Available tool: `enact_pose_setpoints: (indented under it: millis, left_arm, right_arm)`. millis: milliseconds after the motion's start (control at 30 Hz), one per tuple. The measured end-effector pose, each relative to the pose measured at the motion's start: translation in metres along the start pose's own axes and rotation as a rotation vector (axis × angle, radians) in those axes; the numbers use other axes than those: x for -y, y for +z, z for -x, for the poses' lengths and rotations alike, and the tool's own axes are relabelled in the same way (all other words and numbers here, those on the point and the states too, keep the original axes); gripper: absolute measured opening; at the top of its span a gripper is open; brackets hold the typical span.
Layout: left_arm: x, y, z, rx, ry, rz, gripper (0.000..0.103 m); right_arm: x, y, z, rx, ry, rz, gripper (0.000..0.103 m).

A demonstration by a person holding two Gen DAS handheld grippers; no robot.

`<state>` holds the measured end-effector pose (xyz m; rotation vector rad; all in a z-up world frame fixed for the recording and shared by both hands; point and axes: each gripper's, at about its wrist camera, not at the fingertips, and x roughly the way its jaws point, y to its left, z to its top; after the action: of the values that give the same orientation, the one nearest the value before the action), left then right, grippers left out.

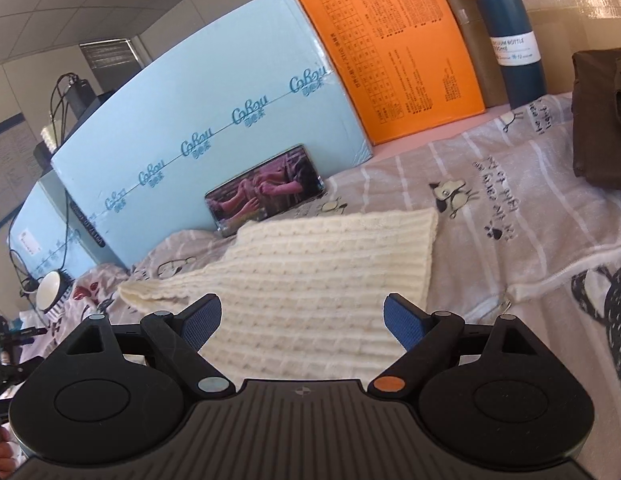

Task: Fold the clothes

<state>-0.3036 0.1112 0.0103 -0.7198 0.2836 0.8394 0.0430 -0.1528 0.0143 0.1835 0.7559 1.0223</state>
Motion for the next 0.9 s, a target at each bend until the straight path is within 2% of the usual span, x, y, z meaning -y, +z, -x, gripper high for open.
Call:
enact_pose_setpoints:
  millis: [167, 267, 300, 333, 367, 400, 433, 533, 600, 700, 800, 900]
  left_arm:
    - [-0.004, -0.014, -0.018, -0.105, -0.119, 0.151, 0.080]
    - [0.003, -0.016, -0.031, -0.134, -0.164, 0.178, 0.079]
    - [0.008, -0.017, -0.034, -0.121, -0.150, 0.132, 0.079]
    - [0.014, -0.017, -0.038, -0.107, -0.133, 0.080, 0.071]
    - [0.020, -0.018, -0.041, -0.093, -0.117, 0.028, 0.058]
    - [0.027, -0.017, -0.045, -0.088, -0.097, -0.041, 0.023]
    - [0.030, -0.017, -0.048, -0.087, -0.093, -0.076, 0.013]
    - [0.040, -0.017, -0.041, -0.028, -0.165, -0.151, 0.012]
    - [0.054, -0.017, -0.031, 0.024, -0.232, -0.245, 0.012]
    - [0.076, -0.023, -0.017, 0.061, -0.352, -0.400, 0.012]
    - [0.099, -0.038, -0.007, 0.055, -0.447, -0.566, 0.013]
    - [0.115, -0.053, -0.005, 0.026, -0.504, -0.686, 0.013]
  right_arm:
    - [-0.023, -0.028, 0.014, -0.051, 0.058, -0.022, 0.088]
    - [-0.033, -0.036, 0.021, -0.039, 0.071, -0.009, 0.088]
    - [-0.035, -0.038, 0.023, -0.033, 0.071, -0.006, 0.088]
    - [-0.037, -0.039, 0.024, -0.028, 0.072, -0.003, 0.088]
    - [-0.037, -0.039, 0.024, -0.026, 0.066, -0.007, 0.088]
    - [-0.037, -0.039, 0.024, -0.025, 0.060, -0.011, 0.088]
    - [-0.036, -0.039, 0.023, -0.025, 0.052, -0.017, 0.088]
    - [-0.032, -0.040, 0.026, -0.012, 0.039, -0.034, 0.088]
    - [-0.028, -0.040, 0.029, -0.001, 0.036, -0.043, 0.088]
    - [-0.027, -0.040, 0.033, 0.012, 0.062, -0.052, 0.088]
    - [-0.027, -0.041, 0.041, 0.027, 0.123, -0.068, 0.088]
    - [-0.032, -0.042, 0.050, 0.037, 0.207, -0.082, 0.088]
